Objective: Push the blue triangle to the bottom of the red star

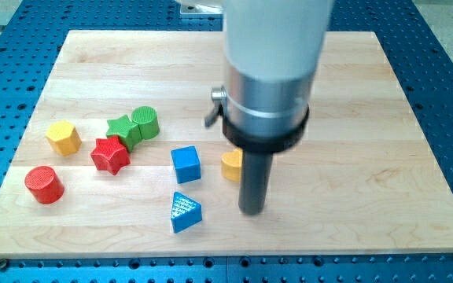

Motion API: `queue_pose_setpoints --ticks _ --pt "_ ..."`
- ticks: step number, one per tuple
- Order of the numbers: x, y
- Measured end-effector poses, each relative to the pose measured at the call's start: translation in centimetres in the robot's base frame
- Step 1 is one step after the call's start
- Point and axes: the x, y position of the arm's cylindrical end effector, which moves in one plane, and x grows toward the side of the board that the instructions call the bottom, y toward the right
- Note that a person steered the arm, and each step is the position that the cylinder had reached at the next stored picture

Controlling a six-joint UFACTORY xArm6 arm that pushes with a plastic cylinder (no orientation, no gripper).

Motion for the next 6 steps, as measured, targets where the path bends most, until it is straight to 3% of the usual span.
queue_pose_setpoints --ticks 1,2,4,5,6 --pt "-0.4 -8.4" --pt "-4.6 -11.7" --pt "0.1 -7.7" --pt "1.6 -16.7" --pt "-1.8 -16.9"
